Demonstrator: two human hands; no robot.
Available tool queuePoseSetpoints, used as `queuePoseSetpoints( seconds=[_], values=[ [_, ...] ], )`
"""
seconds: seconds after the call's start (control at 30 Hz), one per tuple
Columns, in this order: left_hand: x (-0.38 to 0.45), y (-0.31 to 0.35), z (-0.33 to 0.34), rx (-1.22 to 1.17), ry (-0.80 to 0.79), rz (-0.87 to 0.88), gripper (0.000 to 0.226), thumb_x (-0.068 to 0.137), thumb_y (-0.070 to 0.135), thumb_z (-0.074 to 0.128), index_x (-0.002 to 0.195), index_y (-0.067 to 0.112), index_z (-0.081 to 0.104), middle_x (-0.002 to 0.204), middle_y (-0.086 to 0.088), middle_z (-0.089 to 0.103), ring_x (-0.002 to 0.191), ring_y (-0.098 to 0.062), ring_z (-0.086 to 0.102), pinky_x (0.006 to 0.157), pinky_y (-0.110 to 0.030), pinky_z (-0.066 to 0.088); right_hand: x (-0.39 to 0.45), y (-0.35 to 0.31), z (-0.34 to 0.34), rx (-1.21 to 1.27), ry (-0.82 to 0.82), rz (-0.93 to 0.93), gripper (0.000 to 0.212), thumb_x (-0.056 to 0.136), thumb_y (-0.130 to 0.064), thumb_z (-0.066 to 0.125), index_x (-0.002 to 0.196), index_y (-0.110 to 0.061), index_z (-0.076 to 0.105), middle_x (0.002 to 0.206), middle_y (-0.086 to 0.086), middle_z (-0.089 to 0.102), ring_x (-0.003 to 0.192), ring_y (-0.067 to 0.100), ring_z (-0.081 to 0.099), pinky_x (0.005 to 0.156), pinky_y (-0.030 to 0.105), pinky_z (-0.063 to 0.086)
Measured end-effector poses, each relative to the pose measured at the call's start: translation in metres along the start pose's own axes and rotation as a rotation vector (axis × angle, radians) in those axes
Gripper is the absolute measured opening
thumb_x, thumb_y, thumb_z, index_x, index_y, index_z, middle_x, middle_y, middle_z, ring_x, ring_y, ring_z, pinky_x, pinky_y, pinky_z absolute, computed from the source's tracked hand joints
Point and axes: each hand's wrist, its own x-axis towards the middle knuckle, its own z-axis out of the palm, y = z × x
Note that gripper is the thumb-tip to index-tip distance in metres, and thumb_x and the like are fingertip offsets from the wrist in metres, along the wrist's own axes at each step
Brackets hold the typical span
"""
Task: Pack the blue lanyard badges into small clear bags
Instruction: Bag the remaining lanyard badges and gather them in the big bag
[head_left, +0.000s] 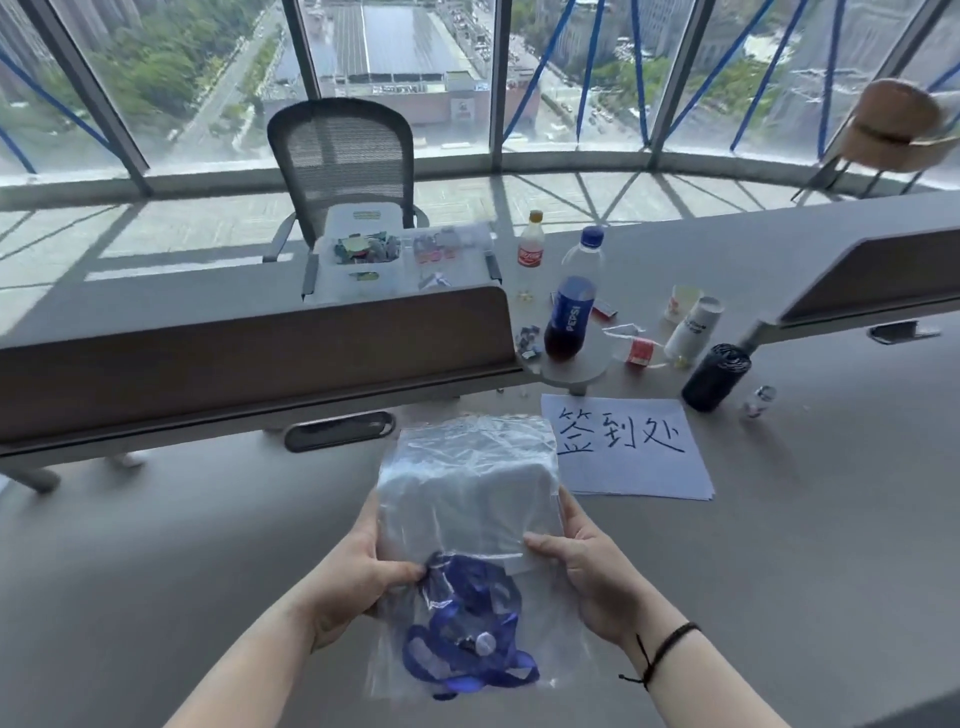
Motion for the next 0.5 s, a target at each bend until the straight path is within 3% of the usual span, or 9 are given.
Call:
queuePoseSetpoints(
  seconds=[0.17, 0.3, 0.43, 0.5],
  values=[
    [0.028, -0.008, 0.028, 0.096, -0.137, -0.004, 0.086, 0.087, -0.004, 0.069, 0.137, 0.052, 0.028, 0.104, -0.003, 0.067, 0.058, -0.004, 0.066, 0.04, -0.023, 0.041, -0.014, 0.014, -0.029, -0.024, 0.153, 0.021, 0.065, 0.094, 0.009, 0.052, 0.135, -0.041, 0.054, 0.124, 0.012, 0.07, 0.103, 0.036, 0.068, 0.084, 0.047, 0.059],
    [0.05, 0.0, 0.052, 0.143, -0.219, -0.024, 0.098, 0.081, 0.001, 0.071, 0.142, 0.058, 0.019, 0.118, -0.008, 0.064, 0.068, -0.013, 0.067, 0.045, -0.026, 0.044, -0.023, 0.012, -0.058, 0.025, 0.209, 0.016, 0.066, 0.094, 0.007, 0.054, 0.138, -0.043, 0.052, 0.128, 0.017, 0.067, 0.118, 0.045, 0.061, 0.099, 0.061, 0.048],
    [0.071, 0.011, 0.085, 0.171, -0.238, -0.056, 0.108, 0.076, 0.0, 0.065, 0.143, 0.064, 0.01, 0.119, -0.001, 0.065, 0.082, -0.021, 0.074, 0.051, -0.03, 0.052, -0.029, 0.008, -0.086, 0.094, 0.247, -0.001, 0.065, 0.093, 0.009, 0.052, 0.137, -0.039, 0.054, 0.126, 0.016, 0.068, 0.11, 0.039, 0.066, 0.082, 0.048, 0.06],
    [0.085, 0.016, 0.105, 0.211, -0.236, -0.09, 0.113, 0.073, 0.002, 0.063, 0.142, 0.068, 0.004, 0.118, -0.004, 0.067, 0.093, -0.03, 0.074, 0.058, -0.036, 0.055, -0.029, 0.006, -0.108, 0.109, 0.279, 0.01, 0.064, 0.094, 0.008, 0.051, 0.136, -0.039, 0.054, 0.125, 0.016, 0.068, 0.11, 0.04, 0.067, 0.082, 0.05, 0.059]
  ],
)
